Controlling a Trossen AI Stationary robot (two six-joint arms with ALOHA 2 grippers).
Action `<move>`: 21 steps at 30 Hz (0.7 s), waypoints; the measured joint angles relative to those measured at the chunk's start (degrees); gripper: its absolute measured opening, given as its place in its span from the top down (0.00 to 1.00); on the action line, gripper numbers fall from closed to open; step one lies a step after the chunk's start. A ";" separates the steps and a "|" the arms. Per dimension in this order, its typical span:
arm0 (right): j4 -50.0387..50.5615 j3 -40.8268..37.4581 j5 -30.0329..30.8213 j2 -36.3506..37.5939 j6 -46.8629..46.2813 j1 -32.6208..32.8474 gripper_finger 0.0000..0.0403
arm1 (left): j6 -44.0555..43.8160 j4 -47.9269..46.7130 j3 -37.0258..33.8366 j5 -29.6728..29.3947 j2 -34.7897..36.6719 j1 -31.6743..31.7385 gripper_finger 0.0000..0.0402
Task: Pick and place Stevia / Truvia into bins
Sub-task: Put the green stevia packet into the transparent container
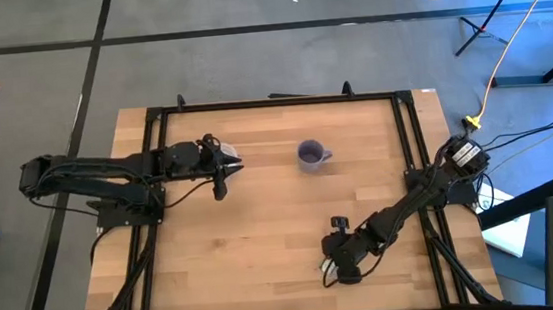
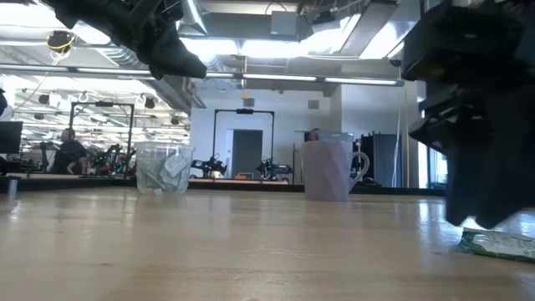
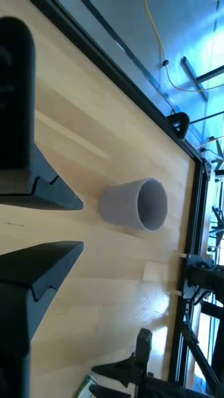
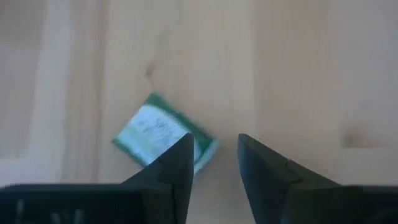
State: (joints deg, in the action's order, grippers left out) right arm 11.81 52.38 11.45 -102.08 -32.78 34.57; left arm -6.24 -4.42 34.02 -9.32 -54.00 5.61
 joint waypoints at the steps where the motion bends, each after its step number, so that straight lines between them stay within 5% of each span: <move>1: -0.24 0.00 -0.37 -0.21 -0.02 0.23 0.70 | 0.00 0.00 0.00 0.00 0.00 0.00 0.79; 21: -0.12 0.04 0.03 -1.91 0.40 0.52 0.85 | 0.02 -0.07 0.00 -0.20 0.00 0.00 0.79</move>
State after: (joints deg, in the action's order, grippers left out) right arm 11.69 52.42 11.48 -103.99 -32.38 35.09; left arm -6.22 -4.49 34.02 -9.52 -54.00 5.61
